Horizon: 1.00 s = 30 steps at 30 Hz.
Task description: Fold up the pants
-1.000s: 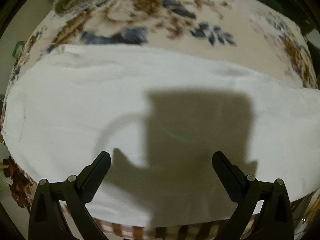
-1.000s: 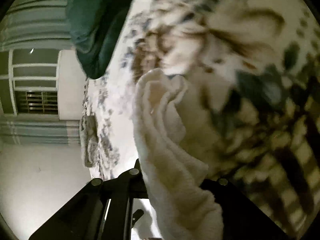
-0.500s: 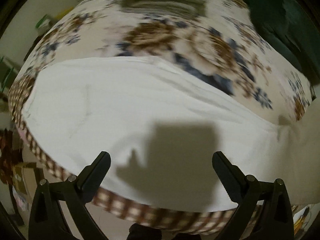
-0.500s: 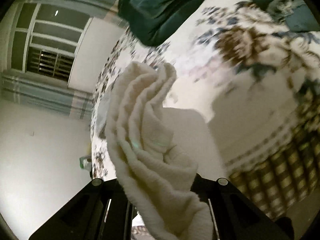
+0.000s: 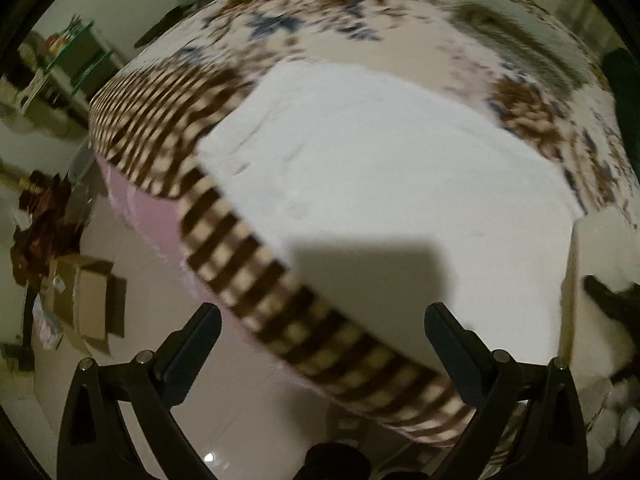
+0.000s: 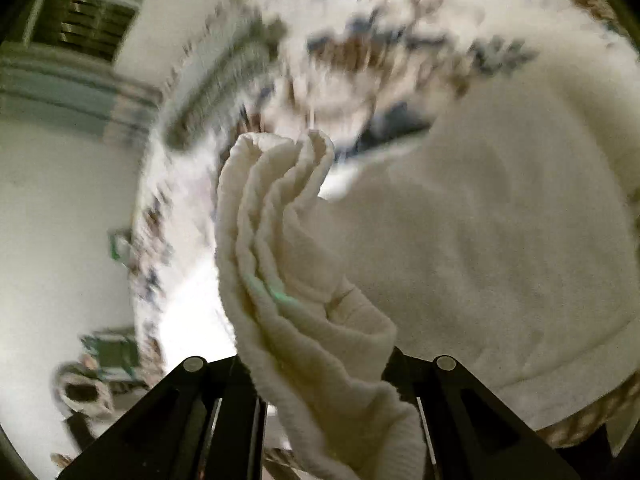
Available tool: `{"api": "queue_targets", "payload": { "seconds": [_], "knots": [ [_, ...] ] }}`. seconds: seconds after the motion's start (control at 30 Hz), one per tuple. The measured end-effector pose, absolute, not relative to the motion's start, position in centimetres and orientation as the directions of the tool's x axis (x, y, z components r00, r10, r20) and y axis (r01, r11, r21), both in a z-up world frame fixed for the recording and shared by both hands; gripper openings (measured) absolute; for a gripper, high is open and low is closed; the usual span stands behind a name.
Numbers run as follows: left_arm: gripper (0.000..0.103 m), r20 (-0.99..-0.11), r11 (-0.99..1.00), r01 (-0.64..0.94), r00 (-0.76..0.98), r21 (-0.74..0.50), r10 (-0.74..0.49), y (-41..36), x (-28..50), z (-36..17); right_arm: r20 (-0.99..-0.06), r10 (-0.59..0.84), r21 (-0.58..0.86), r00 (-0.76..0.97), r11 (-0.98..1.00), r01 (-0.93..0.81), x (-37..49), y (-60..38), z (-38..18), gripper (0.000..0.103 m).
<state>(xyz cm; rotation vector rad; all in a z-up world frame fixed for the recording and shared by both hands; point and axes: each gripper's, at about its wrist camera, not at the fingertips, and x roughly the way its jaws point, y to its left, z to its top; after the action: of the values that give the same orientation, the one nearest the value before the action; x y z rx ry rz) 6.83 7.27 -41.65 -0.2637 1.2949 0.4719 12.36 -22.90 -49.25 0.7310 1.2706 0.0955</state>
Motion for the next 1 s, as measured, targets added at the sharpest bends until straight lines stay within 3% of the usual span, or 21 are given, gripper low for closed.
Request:
{"api": "queue_targets", "payload": {
  "seconds": [0.03,0.07,0.13,0.23,0.27,0.43,0.57,0.6,0.63,0.67,0.7,0.83,1.0],
  "knots": [
    [0.103,-0.964,0.872,-0.484,0.191,0.069,0.183,7.6,6.6,-41.7,-0.844,0.457,0.531,0.279,0.783,0.323,12.5,-21.5,-50.0,0.025],
    [0.103,-0.967,0.867,-0.495,0.187,0.060,0.174,7.9,6.4,-41.6,-0.845,0.482,0.535,0.233,0.781,0.322,12.9,-20.5,-50.7,0.041],
    [0.103,-0.971,0.859,-0.512,0.196,0.017,0.136,8.2,6.4,-41.3,-0.822,0.547,0.569,0.156,0.780,0.261,13.2,-18.6,-50.7,0.055],
    [0.103,-0.970,0.857,-0.512,0.234,-0.068,0.063,7.1,7.5,-40.4,-0.730,0.661,0.680,0.172,0.682,0.267,12.5,-20.5,-49.0,0.058],
    [0.103,-0.968,0.861,-0.499,0.250,-0.099,0.033,6.3,8.3,-40.2,-0.727,0.661,0.683,0.183,0.672,0.286,12.5,-21.9,-48.5,0.064],
    [0.103,-0.964,0.907,-0.380,0.252,-0.182,-0.088,1.2,13.5,-41.4,-0.863,0.446,0.504,0.238,0.797,0.333,10.6,-30.7,-45.7,0.074],
    [0.100,-0.969,0.942,-0.280,0.212,-0.183,-0.125,-3.2,17.3,-43.5,-0.941,0.294,0.338,0.170,0.855,0.393,9.8,-36.3,-47.8,0.078],
    [0.095,-0.974,0.954,-0.254,0.194,-0.160,-0.112,-4.2,18.5,-44.4,-0.951,0.272,0.309,0.147,0.863,0.399,9.8,-36.9,-48.4,0.078],
    [0.074,-0.978,0.961,-0.238,0.185,-0.143,-0.100,-4.7,19.2,-44.9,-0.956,0.266,0.294,0.126,0.866,0.404,10.0,-37.6,-49.2,0.078],
    [0.042,-0.982,0.967,-0.221,0.165,-0.126,-0.090,-5.2,20.0,-45.9,-0.956,0.272,0.293,0.111,0.864,0.409,9.7,-38.1,-50.1,0.078],
    [0.027,-0.984,0.970,-0.207,0.147,-0.127,-0.097,-5.4,20.6,-46.6,-0.958,0.271,0.283,0.089,0.867,0.410,9.7,-38.1,-51.0,0.078],
    [0.010,-0.978,0.974,-0.183,0.181,-0.134,-0.101,-5.6,21.0,-47.0,-0.950,0.309,0.296,0.040,0.855,0.425,8.7,-38.3,-53.7,0.077],
    [0.009,-0.968,0.972,-0.185,0.229,-0.147,-0.102,-5.2,20.7,-46.1,-0.955,0.293,0.284,0.042,0.870,0.404,7.8,-37.8,-54.6,0.077]
  ]
}}
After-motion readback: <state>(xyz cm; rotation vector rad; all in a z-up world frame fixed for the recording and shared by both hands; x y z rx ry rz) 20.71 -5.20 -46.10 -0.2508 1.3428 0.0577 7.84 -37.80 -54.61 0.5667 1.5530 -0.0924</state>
